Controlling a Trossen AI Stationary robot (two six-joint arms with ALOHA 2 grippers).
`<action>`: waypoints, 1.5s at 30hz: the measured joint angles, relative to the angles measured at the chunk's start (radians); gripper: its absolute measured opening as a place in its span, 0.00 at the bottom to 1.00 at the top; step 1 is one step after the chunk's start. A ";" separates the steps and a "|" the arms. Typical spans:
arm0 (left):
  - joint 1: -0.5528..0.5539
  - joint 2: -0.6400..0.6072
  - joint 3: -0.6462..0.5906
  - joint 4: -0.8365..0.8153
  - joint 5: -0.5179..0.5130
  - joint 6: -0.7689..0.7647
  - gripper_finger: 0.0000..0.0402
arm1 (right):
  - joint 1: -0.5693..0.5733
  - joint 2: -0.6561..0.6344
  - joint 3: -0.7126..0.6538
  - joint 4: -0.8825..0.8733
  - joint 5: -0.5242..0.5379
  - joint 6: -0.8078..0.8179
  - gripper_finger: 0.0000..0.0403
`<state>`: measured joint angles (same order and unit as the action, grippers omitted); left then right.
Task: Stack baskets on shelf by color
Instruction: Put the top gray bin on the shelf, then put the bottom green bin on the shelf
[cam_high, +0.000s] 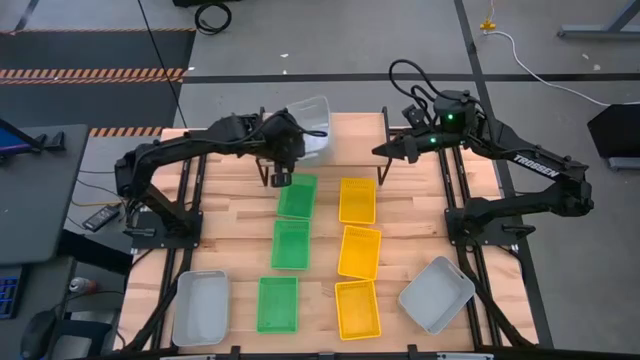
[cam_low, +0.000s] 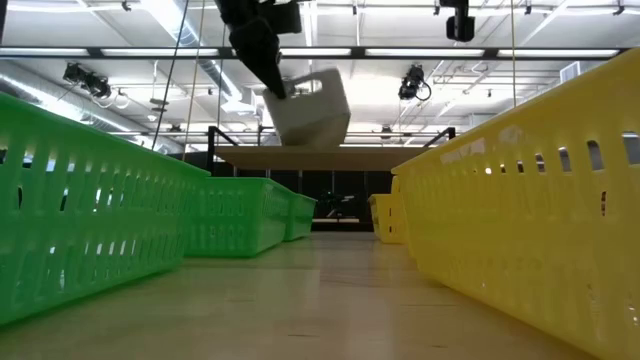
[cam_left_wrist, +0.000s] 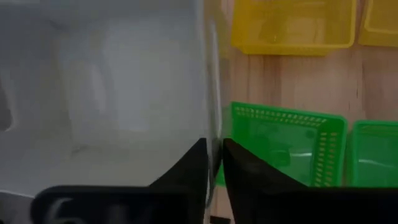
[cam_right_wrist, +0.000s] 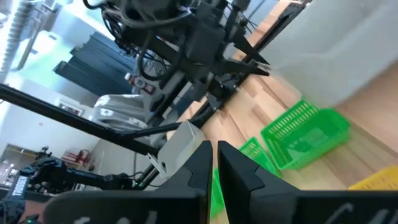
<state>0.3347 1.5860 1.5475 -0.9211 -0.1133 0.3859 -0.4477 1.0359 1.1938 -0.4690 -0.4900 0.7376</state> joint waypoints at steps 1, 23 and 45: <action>0.000 -0.001 0.000 0.003 -0.003 0.000 0.16 | 0.000 0.000 0.000 0.002 0.000 0.000 0.08; 0.016 -0.013 0.339 -0.444 0.123 -0.200 0.32 | 0.021 0.090 0.000 0.004 -0.003 -0.136 0.08; -0.463 -0.010 0.044 -0.322 0.301 -0.647 0.56 | -0.024 0.065 0.000 -0.290 -0.087 -0.325 0.26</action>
<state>-0.1286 1.5761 1.5910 -1.2428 0.1878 -0.2612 -0.4721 1.1011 1.1938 -0.7591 -0.5770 0.4123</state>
